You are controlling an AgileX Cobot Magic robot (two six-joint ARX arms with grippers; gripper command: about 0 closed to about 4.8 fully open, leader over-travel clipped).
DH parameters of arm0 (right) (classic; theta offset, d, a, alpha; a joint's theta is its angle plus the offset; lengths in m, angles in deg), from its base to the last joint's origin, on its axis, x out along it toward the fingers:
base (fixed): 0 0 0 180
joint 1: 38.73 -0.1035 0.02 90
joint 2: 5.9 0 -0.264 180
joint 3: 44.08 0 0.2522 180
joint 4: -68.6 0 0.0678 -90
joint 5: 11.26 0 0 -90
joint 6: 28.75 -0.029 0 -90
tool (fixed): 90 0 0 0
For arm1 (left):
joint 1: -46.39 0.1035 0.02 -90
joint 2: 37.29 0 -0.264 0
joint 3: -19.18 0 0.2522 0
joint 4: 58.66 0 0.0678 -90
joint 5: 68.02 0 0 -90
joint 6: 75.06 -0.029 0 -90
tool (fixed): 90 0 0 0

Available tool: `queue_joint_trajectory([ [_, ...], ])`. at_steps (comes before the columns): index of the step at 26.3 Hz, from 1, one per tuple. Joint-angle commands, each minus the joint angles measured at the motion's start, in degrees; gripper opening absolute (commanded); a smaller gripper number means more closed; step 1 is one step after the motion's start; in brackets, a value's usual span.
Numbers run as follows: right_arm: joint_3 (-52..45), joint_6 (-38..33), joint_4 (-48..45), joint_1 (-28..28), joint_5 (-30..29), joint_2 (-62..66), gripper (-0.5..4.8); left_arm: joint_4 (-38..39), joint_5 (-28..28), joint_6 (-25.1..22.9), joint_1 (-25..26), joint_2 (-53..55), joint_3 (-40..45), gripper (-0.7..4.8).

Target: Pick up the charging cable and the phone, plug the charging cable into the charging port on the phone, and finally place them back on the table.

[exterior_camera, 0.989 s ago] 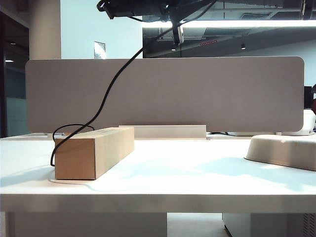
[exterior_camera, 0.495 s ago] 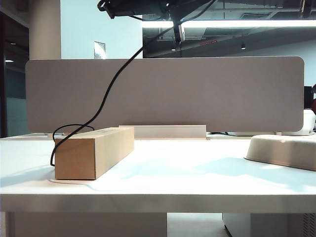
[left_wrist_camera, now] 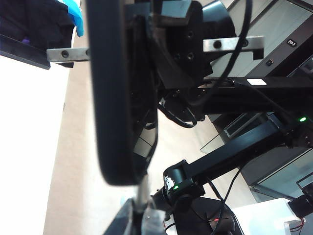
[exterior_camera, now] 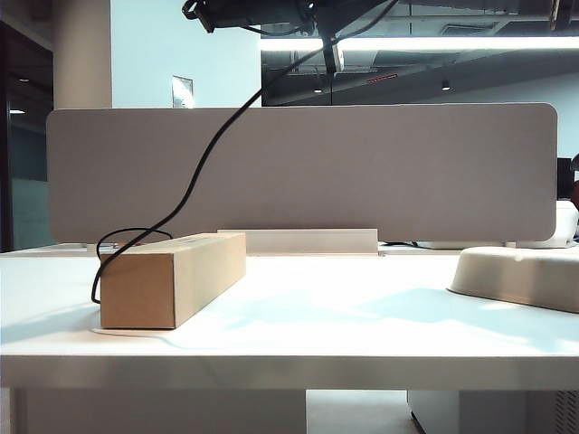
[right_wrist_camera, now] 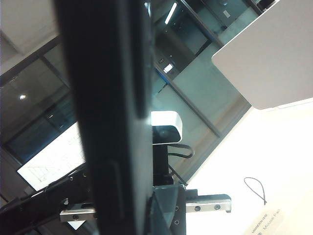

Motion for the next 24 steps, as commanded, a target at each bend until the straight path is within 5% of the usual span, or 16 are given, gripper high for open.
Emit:
queue_joint_trajectory([
  [1,0.4,0.0,-1.9,-0.1,-1.5,-0.3,-0.07,-1.5,0.3,0.2,0.6,-0.3,-0.3,-0.06],
  [24,0.4,0.0,-2.1,-0.1,1.0,-0.3,-0.07,-1.4,1.1,0.1,1.0,-0.2,-0.3,-0.06],
])
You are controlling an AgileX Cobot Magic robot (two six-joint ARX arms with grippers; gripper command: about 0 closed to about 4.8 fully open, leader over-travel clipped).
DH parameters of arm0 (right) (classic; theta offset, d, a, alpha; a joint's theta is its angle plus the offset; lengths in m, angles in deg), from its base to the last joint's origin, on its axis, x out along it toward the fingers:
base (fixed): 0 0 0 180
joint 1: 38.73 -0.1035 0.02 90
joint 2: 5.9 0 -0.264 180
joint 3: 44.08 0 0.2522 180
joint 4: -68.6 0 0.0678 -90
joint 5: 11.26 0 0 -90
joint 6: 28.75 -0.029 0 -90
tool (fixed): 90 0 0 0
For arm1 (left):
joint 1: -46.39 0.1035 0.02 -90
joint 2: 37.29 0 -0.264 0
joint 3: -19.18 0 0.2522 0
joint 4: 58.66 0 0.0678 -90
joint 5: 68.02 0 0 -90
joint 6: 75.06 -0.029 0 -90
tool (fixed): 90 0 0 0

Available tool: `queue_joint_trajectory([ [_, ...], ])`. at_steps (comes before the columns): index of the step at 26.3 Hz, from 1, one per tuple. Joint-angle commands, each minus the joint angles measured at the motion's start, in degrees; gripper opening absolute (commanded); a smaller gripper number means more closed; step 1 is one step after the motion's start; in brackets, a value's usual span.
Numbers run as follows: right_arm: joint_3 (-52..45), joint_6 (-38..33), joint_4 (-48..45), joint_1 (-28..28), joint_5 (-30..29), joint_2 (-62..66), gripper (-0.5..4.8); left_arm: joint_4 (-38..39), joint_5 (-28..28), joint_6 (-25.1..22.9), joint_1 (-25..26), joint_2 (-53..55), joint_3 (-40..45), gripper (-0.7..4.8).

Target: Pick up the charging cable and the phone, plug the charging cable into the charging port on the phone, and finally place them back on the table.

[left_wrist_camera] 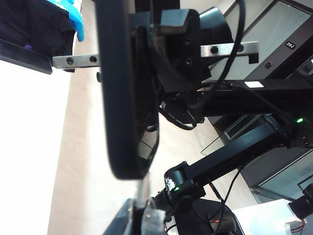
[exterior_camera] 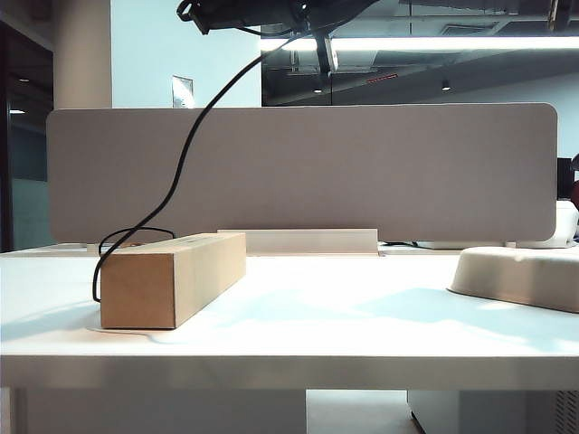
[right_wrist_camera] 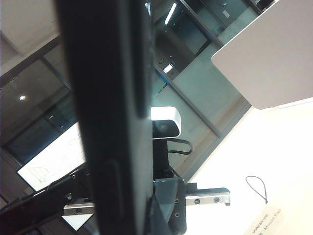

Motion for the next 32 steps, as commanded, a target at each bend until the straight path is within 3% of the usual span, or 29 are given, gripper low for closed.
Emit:
queue_joint_trajectory([
  [1,0.4,0.1,-2.1,-0.1,0.3,-0.3,-0.07,-0.8,0.1,0.1,0.0,-0.2,-0.3,-0.06],
  [32,0.4,0.4,-2.6,0.1,2.1,-0.3,-0.07,-1.1,1.1,0.1,0.6,-0.2,-0.3,-0.06],
])
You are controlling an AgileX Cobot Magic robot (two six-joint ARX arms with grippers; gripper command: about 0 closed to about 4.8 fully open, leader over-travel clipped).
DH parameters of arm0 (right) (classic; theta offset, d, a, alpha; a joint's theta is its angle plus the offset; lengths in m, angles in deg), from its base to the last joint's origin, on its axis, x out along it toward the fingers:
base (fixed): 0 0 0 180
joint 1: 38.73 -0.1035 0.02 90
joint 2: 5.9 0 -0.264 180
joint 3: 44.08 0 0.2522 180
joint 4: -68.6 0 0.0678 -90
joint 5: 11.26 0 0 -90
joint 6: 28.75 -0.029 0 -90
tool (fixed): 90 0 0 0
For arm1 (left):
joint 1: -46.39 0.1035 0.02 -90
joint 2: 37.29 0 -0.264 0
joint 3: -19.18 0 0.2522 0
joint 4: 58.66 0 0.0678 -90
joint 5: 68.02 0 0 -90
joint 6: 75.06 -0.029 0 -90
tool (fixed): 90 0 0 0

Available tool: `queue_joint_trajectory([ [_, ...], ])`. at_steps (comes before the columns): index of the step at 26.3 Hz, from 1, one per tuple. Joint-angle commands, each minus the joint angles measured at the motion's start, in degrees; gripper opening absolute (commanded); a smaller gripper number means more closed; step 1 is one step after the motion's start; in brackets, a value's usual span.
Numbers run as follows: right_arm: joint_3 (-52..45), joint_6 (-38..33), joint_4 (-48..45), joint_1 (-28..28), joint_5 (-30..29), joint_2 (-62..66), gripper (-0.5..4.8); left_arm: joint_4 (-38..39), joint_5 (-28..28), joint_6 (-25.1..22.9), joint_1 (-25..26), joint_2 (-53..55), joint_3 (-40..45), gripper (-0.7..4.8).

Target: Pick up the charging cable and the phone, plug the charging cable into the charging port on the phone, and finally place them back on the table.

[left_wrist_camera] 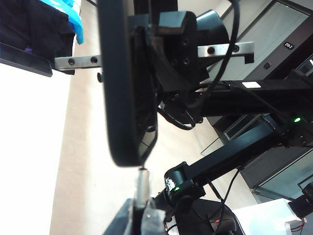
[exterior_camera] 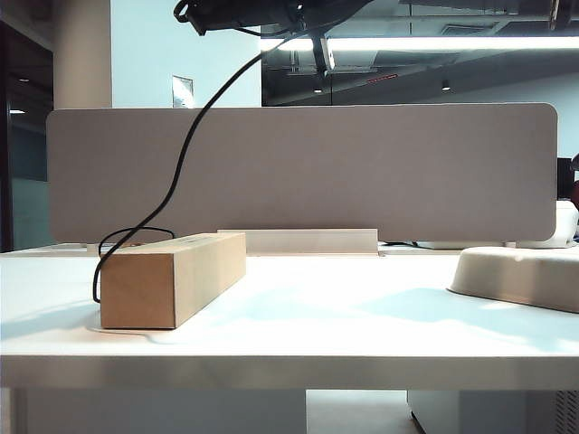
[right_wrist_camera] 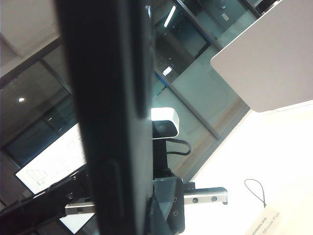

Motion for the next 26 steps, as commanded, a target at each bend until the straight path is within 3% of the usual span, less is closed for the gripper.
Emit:
queue_joint_trajectory([
  [1,0.4,0.3,-2.3,-0.3,1.5,-0.3,-0.07,-0.6,0.2,0.1,-0.2,-0.2,-0.3,-0.06],
  [18,0.4,-0.3,-3.4,-0.4,1.2,-0.3,-0.07,-2.2,-1.3,0.3,-0.3,-0.1,-0.3,-0.06],
  [26,0.4,-0.3,-3.5,-0.4,1.4,-0.3,-0.07,-4.1,0.3,4.0,-0.4,-0.1,-0.3,-0.06],
])
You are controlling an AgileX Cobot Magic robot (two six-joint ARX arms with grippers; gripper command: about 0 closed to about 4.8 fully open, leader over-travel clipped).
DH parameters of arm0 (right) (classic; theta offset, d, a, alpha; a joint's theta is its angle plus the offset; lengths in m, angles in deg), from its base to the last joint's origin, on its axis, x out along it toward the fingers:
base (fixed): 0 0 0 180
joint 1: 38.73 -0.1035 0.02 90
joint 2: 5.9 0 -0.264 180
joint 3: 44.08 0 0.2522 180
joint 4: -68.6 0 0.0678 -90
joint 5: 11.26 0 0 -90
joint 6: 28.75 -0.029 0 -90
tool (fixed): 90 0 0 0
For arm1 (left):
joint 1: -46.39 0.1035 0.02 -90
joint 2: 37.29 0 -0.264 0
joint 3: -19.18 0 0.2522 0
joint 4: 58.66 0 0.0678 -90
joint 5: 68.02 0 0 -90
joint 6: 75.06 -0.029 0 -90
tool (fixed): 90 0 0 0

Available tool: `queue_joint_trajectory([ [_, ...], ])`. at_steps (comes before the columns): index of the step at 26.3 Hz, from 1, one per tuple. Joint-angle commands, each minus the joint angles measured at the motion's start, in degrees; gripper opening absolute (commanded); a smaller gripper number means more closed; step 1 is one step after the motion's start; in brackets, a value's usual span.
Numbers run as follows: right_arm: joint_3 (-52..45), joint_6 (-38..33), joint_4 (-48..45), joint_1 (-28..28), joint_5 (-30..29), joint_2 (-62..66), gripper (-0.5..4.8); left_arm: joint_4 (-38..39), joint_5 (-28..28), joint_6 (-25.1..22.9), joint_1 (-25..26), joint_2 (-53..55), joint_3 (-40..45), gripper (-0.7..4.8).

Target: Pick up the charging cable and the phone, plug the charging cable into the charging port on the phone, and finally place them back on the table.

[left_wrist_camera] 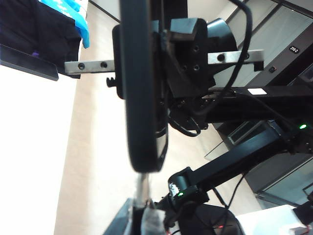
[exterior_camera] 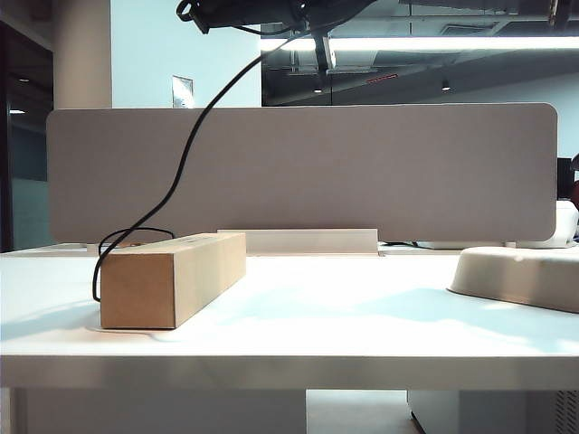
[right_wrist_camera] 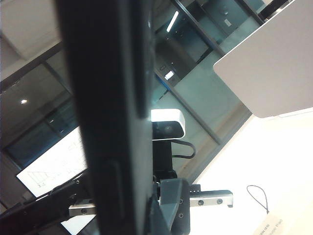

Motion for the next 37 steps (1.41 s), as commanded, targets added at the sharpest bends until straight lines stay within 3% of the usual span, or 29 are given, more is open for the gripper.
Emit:
queue_joint_trajectory([
  [1,0.4,0.1,-2.1,0.0,0.8,-0.3,-0.07,-0.7,1.5,0.9,-0.1,-0.2,-0.3,-0.06],
  [16,0.4,1.1,-2.2,0.0,3.3,-0.3,-0.07,0.1,4.3,2.3,-0.5,-0.2,-0.3,-0.06],
  [25,0.4,0.5,-4.5,0.0,2.6,-0.3,-0.07,-2.7,-0.1,3.0,-0.4,-0.2,-0.3,-0.06],
  [32,0.4,-0.8,-5.2,0.0,1.6,-0.3,-0.07,-3.5,0.6,4.0,-0.4,-0.2,-0.3,-0.06],
  [34,0.4,-0.8,-5.2,0.0,1.6,-0.3,-0.07,-3.0,3.6,4.7,1.0,-0.2,-0.3,-0.06],
  [37,0.4,-0.8,-5.2,0.1,1.5,-0.3,-0.07,-1.8,3.8,4.9,4.9,-0.2,-0.3,-0.06],
])
